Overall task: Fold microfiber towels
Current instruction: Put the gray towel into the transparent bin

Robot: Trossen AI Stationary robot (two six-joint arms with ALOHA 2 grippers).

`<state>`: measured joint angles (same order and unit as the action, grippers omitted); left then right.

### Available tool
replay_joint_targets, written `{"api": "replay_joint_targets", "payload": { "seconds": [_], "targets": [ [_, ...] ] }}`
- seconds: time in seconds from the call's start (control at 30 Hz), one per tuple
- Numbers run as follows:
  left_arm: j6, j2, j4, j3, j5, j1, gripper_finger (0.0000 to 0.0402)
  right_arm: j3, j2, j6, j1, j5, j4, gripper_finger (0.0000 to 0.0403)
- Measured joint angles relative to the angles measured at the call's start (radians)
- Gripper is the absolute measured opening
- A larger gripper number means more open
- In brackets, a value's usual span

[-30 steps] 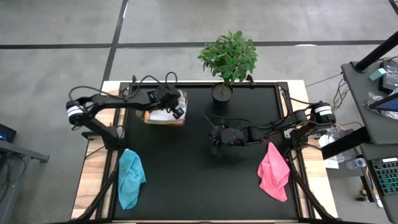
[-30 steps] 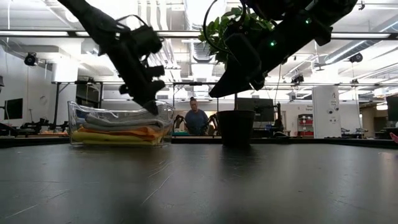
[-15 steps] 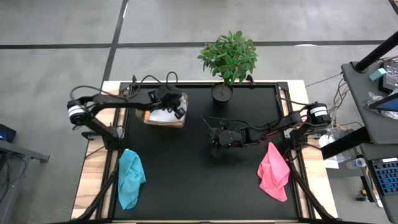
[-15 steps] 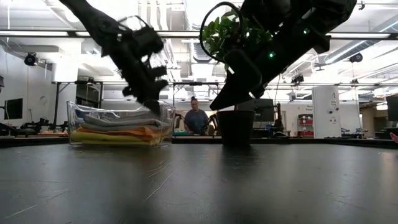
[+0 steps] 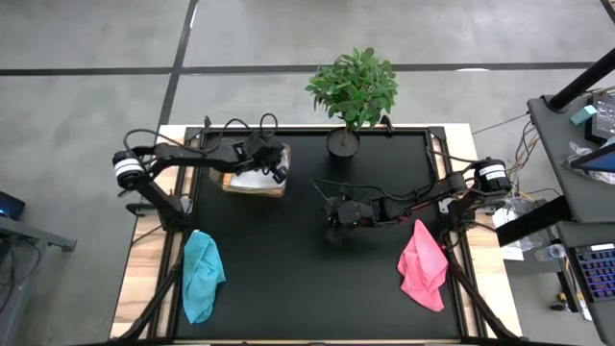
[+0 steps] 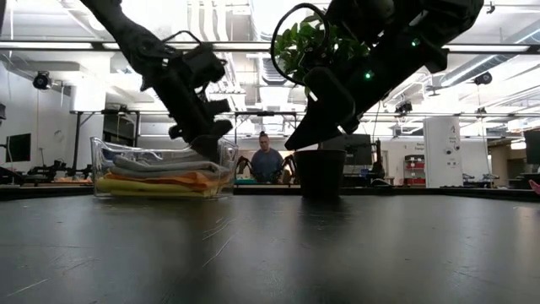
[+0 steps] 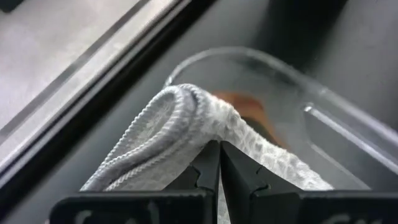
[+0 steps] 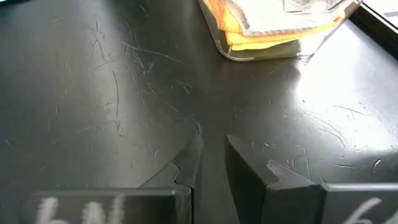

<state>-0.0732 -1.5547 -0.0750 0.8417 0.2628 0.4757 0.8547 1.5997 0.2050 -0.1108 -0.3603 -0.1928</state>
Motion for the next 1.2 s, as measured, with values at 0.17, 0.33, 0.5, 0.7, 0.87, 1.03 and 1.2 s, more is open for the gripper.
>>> {"api": "replay_joint_targets", "payload": {
  "seconds": [0.17,0.33,0.5,0.7,0.87,1.03,1.2],
  "targets": [
    [-0.025,-0.03,0.002,0.0,-0.018,-0.006,0.0,0.0,0.0,-0.004,0.0,0.0,0.0,0.0058],
    [-0.026,-0.053,-0.003,0.0,-0.03,-0.014,0.0,0.0,0.0,-0.007,0.0,0.0,0.0,0.0059],
    [-0.02,0.014,-0.051,0.017,-0.033,-0.023,0.0,0.0,0.0,-0.007,0.0,0.0,0.0,0.0059],
    [0.104,0.203,-0.361,0.042,-0.034,-0.027,0.0,0.0,0.0,-0.006,0.0,0.0,-0.002,0.0056],
    [0.157,0.313,-0.46,-0.046,-0.022,0.007,0.0,0.0,0.005,-0.006,0.0,0.0,-0.006,0.0058],
    [0.106,0.323,-0.371,-0.166,-0.011,0.043,0.0,0.0,0.006,-0.004,0.0,0.0,-0.007,0.0059],
    [0.027,0.313,-0.373,-0.202,0.103,0.049,0.0,0.0,0.006,-0.004,0.0,0.0,-0.008,0.0059]
  ]
}}
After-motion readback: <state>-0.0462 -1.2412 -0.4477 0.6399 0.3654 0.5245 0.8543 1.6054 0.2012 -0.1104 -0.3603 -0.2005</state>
